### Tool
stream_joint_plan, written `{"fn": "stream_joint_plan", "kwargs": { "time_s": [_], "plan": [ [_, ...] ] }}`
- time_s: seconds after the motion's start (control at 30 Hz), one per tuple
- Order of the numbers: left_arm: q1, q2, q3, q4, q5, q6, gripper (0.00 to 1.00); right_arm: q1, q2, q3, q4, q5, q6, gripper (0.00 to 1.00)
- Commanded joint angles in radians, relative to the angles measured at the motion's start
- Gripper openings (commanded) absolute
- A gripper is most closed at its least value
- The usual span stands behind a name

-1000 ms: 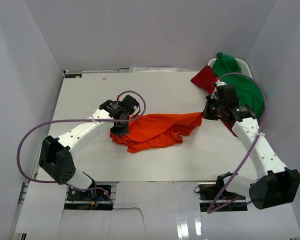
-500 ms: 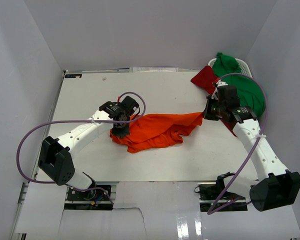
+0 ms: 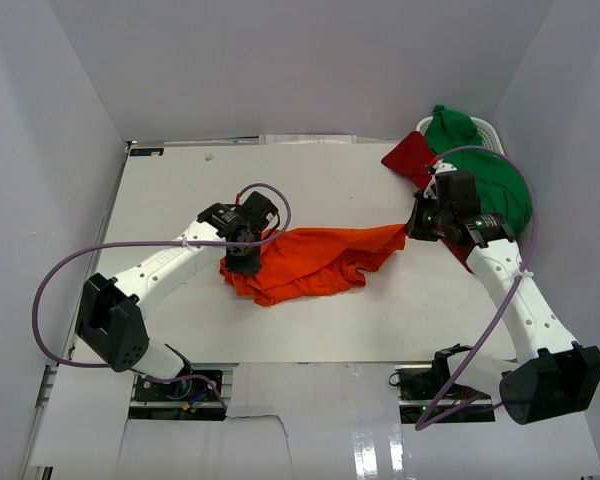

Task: Fold and stack the t-shirts
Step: Flatten out the tshirt

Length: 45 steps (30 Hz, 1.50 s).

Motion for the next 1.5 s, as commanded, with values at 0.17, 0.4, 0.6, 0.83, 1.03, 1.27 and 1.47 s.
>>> {"fn": "stream_joint_plan", "kwargs": {
  "time_s": [0.17, 0.4, 0.6, 0.83, 1.03, 1.27, 1.47],
  "plan": [
    [-0.002, -0.068, -0.018, 0.038, 0.023, 0.008, 0.0, 0.002, -0.031, 0.0, 0.015, -0.001, -0.013, 0.08],
    [-0.004, -0.07, -0.019, 0.038, 0.032, 0.012, 0.0, 0.002, -0.032, 0.001, 0.015, -0.001, -0.013, 0.08],
    [-0.002, -0.088, -0.032, 0.04, 0.043, 0.006, 0.0, 0.002, -0.034, 0.004, 0.015, -0.001, -0.013, 0.08],
    [0.012, -0.123, -0.001, 0.04, 0.035, -0.012, 0.0, 0.004, -0.034, 0.035, 0.009, -0.041, -0.02, 0.08],
    [0.021, -0.176, 0.221, -0.006, -0.009, 0.001, 0.0, 0.004, -0.035, 0.241, -0.076, -0.058, -0.048, 0.08],
    [0.021, -0.323, 0.398, 0.0, -0.095, 0.011, 0.0, 0.007, -0.11, 0.583, -0.187, -0.167, -0.066, 0.08],
    [0.021, -0.349, 0.401, -0.052, -0.059, 0.032, 0.0, 0.007, -0.11, 0.713, -0.326, -0.168, -0.077, 0.08]
  ]
}}
